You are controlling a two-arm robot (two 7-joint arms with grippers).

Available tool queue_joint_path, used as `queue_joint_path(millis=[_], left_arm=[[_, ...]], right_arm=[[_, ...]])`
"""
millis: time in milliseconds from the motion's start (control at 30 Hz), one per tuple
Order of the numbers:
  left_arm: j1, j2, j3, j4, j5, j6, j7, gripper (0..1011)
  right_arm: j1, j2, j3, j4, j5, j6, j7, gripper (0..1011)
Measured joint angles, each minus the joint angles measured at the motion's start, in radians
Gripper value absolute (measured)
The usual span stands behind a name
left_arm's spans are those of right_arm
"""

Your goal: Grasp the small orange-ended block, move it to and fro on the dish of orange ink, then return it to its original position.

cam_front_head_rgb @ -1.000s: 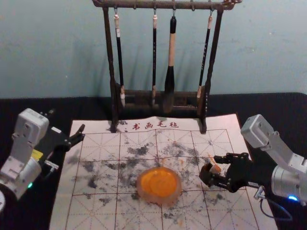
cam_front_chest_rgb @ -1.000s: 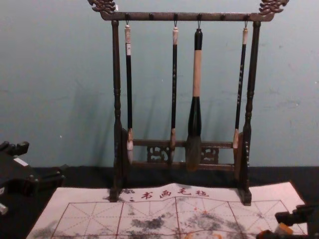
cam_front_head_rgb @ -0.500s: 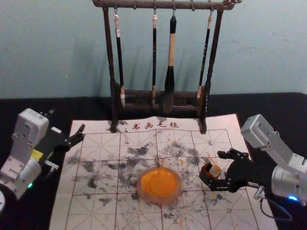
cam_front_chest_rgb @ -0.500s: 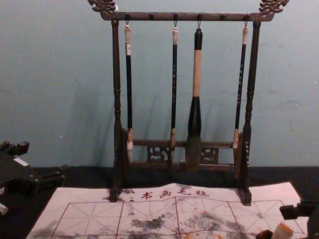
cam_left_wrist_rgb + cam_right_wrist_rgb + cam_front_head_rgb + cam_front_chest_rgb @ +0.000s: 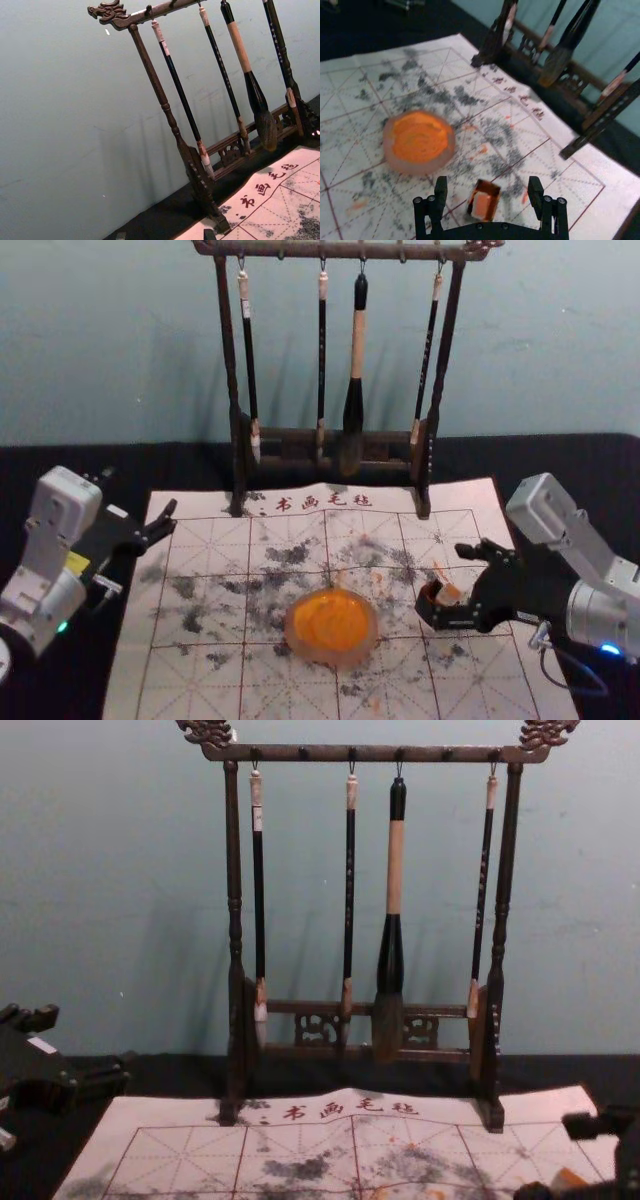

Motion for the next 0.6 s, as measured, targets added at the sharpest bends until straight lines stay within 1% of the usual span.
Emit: queue_joint_path(millis=[67,100,133,200,300,333,367,433,500,533,567,600], left_arm=[[0.0,0.0,0.0,0.0,0.0,0.0,0.0,1001],[0.0,0.0,0.0,0.0,0.0,0.0,0.0,1001],[0.0,0.0,0.0,0.0,0.0,0.0,0.0,1001],[0.0,0.0,0.0,0.0,0.0,0.0,0.0,1001],[0.0,0.0,0.0,0.0,0.0,0.0,0.0,1001],[0.0,0.0,0.0,0.0,0.0,0.0,0.0,1001],[0.0,0.0,0.0,0.0,0.0,0.0,0.0,1001],[0.0,0.0,0.0,0.0,0.0,0.0,0.0,1001],[0.0,0.0,0.0,0.0,0.0,0.0,0.0,1001],[0.0,0.0,0.0,0.0,0.0,0.0,0.0,1001],[0.0,0.0,0.0,0.0,0.0,0.0,0.0,1001],[0.0,0.0,0.0,0.0,0.0,0.0,0.0,1002]], right_arm=[[-0.005,-0.009,0.015,-0.007,0.004,-0.01,-0.018,1000],[-0.005,-0.009,0.015,-0.007,0.004,-0.01,-0.018,1000],[-0.009,-0.018,0.028,-0.012,0.007,-0.016,-0.033,1000],[-0.013,-0.027,0.043,-0.017,0.011,-0.02,-0.051,1000],[-0.021,-0.05,0.078,-0.024,0.012,-0.025,-0.105,1000],[-0.021,-0.05,0.078,-0.024,0.012,-0.025,-0.105,1000],[-0.026,-0.061,0.094,-0.025,0.006,-0.027,-0.136,1000],[-0.031,-0.071,0.107,-0.025,-0.005,-0.028,-0.165,1000],[-0.043,-0.093,0.13,-0.017,-0.029,-0.033,-0.223,1000],[-0.048,-0.099,0.135,-0.013,-0.042,-0.037,-0.246,1000],[-0.048,-0.099,0.135,-0.013,-0.042,-0.037,-0.246,1000],[-0.056,-0.11,0.142,-0.004,-0.06,-0.044,-0.276,1000]])
